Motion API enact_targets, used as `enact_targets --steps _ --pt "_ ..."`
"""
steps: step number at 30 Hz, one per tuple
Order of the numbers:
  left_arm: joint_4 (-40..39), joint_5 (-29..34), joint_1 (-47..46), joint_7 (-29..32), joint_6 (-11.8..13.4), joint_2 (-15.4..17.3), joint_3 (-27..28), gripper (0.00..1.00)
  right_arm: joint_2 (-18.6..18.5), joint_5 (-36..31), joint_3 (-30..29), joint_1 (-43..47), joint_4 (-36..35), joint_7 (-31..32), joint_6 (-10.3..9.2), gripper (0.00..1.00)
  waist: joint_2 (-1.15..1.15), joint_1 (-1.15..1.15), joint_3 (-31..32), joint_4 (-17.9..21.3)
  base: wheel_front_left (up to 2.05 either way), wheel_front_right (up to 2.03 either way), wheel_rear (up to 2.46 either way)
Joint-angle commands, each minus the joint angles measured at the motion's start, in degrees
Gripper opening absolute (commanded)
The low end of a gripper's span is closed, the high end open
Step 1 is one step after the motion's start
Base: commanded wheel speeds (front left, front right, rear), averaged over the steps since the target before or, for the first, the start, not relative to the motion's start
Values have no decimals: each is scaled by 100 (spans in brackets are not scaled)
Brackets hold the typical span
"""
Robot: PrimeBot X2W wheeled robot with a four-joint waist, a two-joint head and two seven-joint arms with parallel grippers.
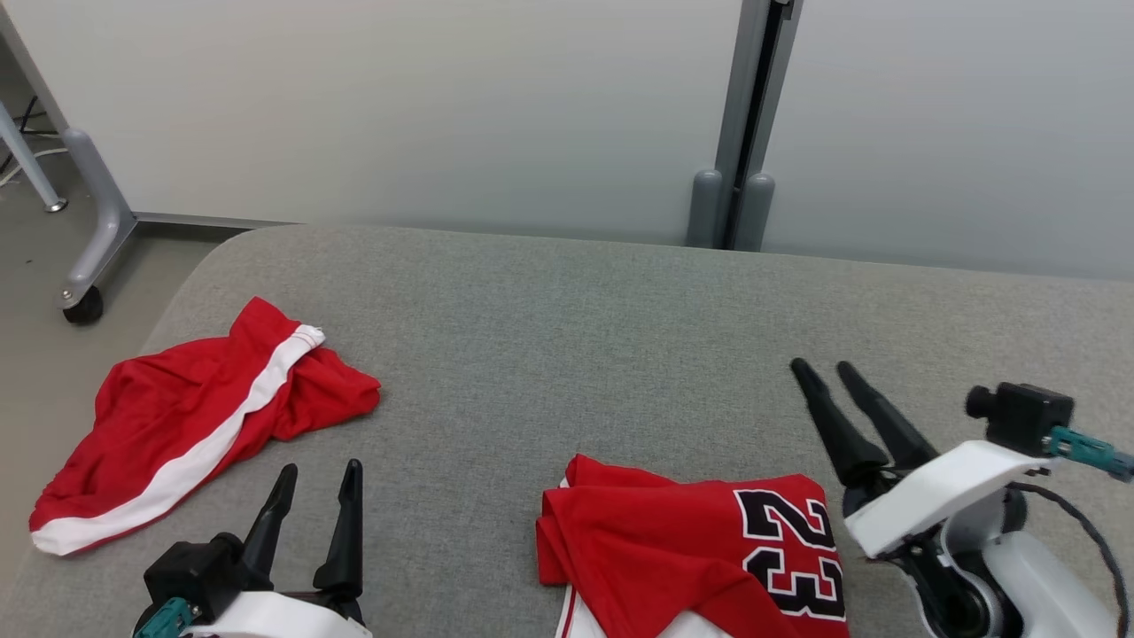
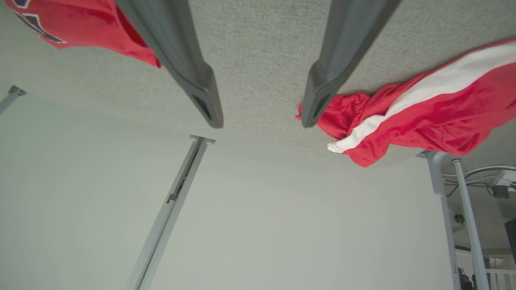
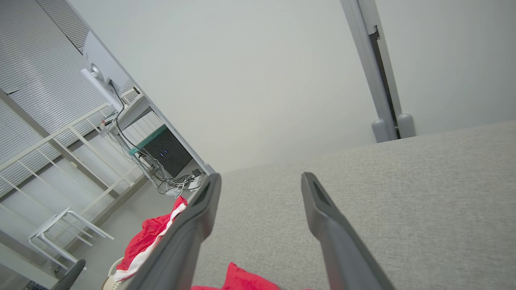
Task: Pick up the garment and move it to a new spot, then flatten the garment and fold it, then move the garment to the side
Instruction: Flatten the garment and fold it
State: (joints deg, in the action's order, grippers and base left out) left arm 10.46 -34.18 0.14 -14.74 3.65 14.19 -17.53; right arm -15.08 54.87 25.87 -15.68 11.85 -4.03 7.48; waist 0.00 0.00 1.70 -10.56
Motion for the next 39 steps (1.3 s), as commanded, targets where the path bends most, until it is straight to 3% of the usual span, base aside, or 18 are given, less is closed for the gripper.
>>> enact_targets --steps 1,5,13,14,15,16,23,28,29,36,39 --pt "-27 39 47 -30 38 13 37 100 -56 -44 -74 106 -8 -71 5 100 0 0 29 89 0 0 0" --pt "-100 96 110 -39 41 -58 114 100 -362 -495 -646 383 199 -317 5 100 0 0 27 197 0 0 0" --pt "-134 206 158 -47 -19 -137 217 100 -150 -996 -978 678 342 -117 5 100 0 0 7 275 0 0 0" --pt "-136 212 155 -48 -31 -137 223 100 -101 -1040 -962 682 360 -64 5 51 0 0 9 266 0 0 0" --pt "-136 237 149 -48 -44 -135 225 100 -53 -1091 -924 686 387 7 5 20 0 0 12 251 0 0 0" --pt "-135 249 137 -48 -48 -135 222 100 3 -1118 -860 694 431 98 5 0 0 0 14 228 0 0 0" --pt "-102 309 81 -41 -84 -142 181 100 487 -1149 -318 802 1053 738 5 0 0 0 34 -57 0 0 0" --pt "-89 298 83 -32 -93 -110 175 100 723 -986 231 866 1255 1137 5 0 0 0 36 -240 0 0 0" --pt "-87 300 92 -24 -82 -114 159 100 814 -858 556 906 1198 1263 5 0 0 0 40 -305 0 0 0" --pt "-69 282 98 -18 -50 -130 125 100 864 -487 1420 857 1004 1321 5 0 0 0 48 -379 0 0 0" --pt "-102 276 118 -26 -10 -124 138 100 690 -227 1687 669 748 1066 4 0 0 0 57 -319 0 0 0"
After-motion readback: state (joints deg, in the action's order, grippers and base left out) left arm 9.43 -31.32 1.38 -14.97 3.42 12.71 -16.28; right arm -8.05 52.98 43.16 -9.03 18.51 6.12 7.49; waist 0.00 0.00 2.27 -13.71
